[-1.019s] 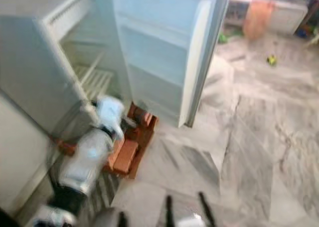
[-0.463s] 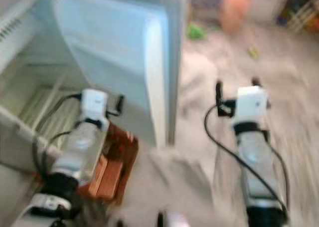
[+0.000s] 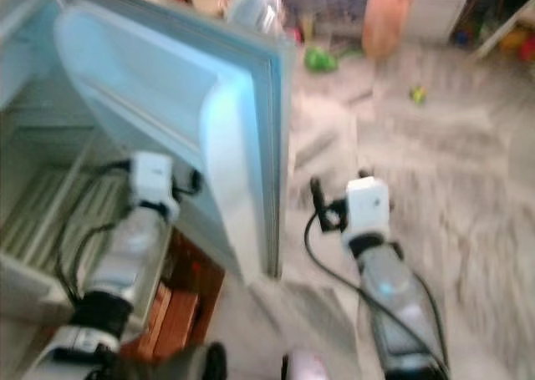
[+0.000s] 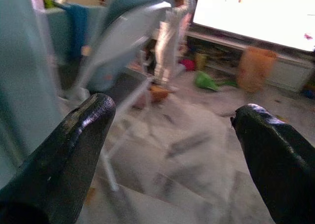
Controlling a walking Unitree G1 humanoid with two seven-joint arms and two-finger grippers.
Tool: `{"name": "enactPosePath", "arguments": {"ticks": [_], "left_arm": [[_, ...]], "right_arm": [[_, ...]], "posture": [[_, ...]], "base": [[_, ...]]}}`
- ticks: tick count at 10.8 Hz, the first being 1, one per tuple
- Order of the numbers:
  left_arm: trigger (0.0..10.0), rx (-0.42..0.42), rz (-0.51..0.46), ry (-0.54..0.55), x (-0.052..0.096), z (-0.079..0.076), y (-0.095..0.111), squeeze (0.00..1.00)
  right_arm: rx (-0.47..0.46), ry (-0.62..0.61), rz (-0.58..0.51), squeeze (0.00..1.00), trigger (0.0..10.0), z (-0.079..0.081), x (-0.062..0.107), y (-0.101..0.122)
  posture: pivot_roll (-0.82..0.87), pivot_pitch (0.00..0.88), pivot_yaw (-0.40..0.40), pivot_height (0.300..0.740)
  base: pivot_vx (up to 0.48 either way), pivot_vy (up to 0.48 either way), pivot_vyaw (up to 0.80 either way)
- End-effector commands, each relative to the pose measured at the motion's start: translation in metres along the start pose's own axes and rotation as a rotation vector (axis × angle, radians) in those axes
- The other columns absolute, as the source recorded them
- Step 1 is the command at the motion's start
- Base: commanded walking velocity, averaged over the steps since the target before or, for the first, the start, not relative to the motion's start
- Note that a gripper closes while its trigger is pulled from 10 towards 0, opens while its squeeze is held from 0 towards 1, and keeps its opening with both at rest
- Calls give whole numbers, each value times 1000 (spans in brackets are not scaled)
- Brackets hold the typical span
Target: Restocking fridge
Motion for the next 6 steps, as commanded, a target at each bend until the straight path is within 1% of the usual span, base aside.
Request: {"name": "enactPosePath", "arguments": {"ticks": [1,2,3,4,6], "left_arm": [[10000,-7,-35,-27,-6,-2,13,0],[10000,-23,-54,-49,-13,-11,21,0],[10000,-15,-63,-80,-17,-22,27,0],[10000,-23,-67,-98,-18,-27,29,0],[10000,-21,-66,-169,-20,-50,29,0]], "right_arm": [[2,39,-17,0,10000,11,1,5],[-3,36,-12,0,10000,13,1,4],[-6,35,-6,0,10000,14,3,3],[-8,34,-3,0,10000,14,4,3],[-3,27,6,0,10000,12,6,1]], "posture": [[-27,133,22,740],[-30,131,26,740],[-36,130,32,740],[-38,130,34,740],[-39,133,34,740]], "base": [[480,0,0],[480,0,0],[480,0,0],[480,0,0],[480,0,0]]}}
Point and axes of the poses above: a point about 5 cm out from each wrist's last joint towards the gripper, its own x axis pointing back from the gripper into the wrist, its own y axis along the axis of the wrist's last joint, z = x × y, the point moved 5 cm from there along -x, pointing out of the wrist towards the gripper, and after that the axes turned 6 degrees about x, right-handed, at the moved point
